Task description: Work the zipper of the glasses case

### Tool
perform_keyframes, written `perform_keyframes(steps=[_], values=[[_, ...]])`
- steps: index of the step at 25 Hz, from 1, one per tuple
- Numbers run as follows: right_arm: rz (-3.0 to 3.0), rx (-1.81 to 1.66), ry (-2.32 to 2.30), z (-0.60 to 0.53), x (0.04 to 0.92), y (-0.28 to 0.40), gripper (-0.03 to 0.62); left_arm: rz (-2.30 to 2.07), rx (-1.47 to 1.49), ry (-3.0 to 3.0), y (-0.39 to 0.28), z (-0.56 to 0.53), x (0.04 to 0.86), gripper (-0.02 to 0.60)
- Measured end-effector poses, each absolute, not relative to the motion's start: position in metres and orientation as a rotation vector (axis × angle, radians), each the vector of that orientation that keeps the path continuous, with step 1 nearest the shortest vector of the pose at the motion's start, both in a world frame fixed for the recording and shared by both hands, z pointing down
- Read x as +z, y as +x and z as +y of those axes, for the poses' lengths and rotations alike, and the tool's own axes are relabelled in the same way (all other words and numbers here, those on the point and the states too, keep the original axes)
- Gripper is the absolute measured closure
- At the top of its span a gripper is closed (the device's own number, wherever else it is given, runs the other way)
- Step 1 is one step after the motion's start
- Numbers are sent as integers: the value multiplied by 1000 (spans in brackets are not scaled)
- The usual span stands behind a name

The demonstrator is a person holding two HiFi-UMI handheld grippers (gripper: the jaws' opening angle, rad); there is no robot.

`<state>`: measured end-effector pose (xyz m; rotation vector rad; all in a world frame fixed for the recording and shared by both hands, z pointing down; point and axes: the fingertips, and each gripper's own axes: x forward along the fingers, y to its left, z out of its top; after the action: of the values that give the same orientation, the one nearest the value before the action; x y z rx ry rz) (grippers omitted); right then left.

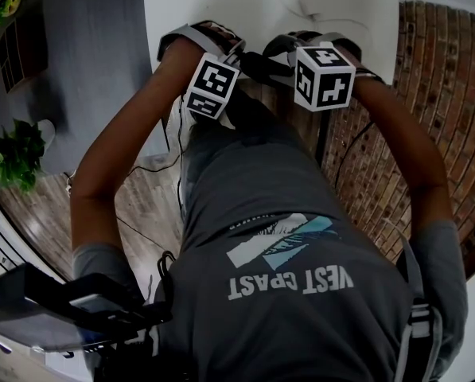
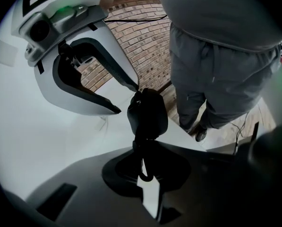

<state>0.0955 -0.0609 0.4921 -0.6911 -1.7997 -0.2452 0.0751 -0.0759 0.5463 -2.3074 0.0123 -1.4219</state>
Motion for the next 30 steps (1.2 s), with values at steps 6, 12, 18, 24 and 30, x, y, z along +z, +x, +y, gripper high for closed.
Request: perform_keyframes(steps=[6, 12, 18, 24, 30], values=[[-1695, -473, -822, -61, 498, 98, 465, 15, -1417, -2314, 76, -78, 547, 561], [-1648, -529, -881, -59, 503, 98, 556, 5, -1422, -2294, 77, -80, 546, 561], [-1614, -434, -919, -56, 503, 98, 568, -22, -1429, -2264, 78, -82, 545, 561], [-1633, -327, -906, -53, 505, 91, 600, -31, -1431, -2283, 72, -81, 553, 561], [-1715, -258, -810, -58, 501, 95, 600, -2, -1434, -2344, 73, -82, 555, 561]])
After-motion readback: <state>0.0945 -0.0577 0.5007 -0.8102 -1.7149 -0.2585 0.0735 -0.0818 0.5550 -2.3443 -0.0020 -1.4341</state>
